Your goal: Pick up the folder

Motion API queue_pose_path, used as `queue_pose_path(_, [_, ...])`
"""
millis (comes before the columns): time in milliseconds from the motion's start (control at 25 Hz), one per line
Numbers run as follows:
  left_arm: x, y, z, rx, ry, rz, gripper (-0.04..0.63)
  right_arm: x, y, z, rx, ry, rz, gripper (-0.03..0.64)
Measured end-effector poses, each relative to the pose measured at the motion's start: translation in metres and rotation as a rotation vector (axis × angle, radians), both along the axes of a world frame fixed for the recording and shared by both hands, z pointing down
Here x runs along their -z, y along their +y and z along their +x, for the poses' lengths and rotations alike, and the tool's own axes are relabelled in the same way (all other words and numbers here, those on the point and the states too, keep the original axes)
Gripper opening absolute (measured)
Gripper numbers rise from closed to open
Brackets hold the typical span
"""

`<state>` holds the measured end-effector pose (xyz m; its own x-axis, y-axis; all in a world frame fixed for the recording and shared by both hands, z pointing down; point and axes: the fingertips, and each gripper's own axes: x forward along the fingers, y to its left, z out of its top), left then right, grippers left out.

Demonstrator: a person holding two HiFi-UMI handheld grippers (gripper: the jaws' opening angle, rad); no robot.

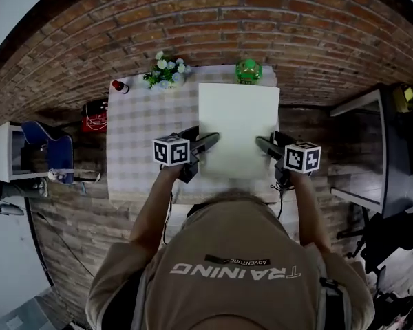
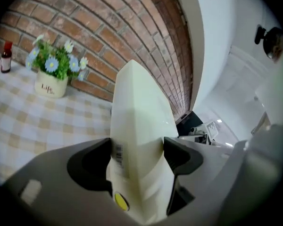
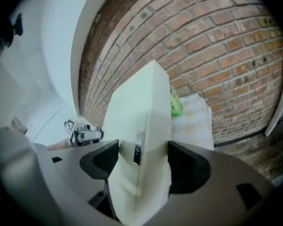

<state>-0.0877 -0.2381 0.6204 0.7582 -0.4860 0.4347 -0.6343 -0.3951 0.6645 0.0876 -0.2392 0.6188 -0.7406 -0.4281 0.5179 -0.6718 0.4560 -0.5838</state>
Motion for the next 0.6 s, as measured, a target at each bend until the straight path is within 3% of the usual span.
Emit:
queue_pose_path(160, [0.051,-0.015,-0.008,0.026,-0.015,0.138,0.336,0.061,-0.023,-0.011,0.036,-0.008,0.168,0.293])
queue_pose_path(600, [0.137,-0.054,-0.026,-0.011,-0.137,0.365,0.339,0.172,-0.071,-0.032,0.056,-0.016,0.455,0.293])
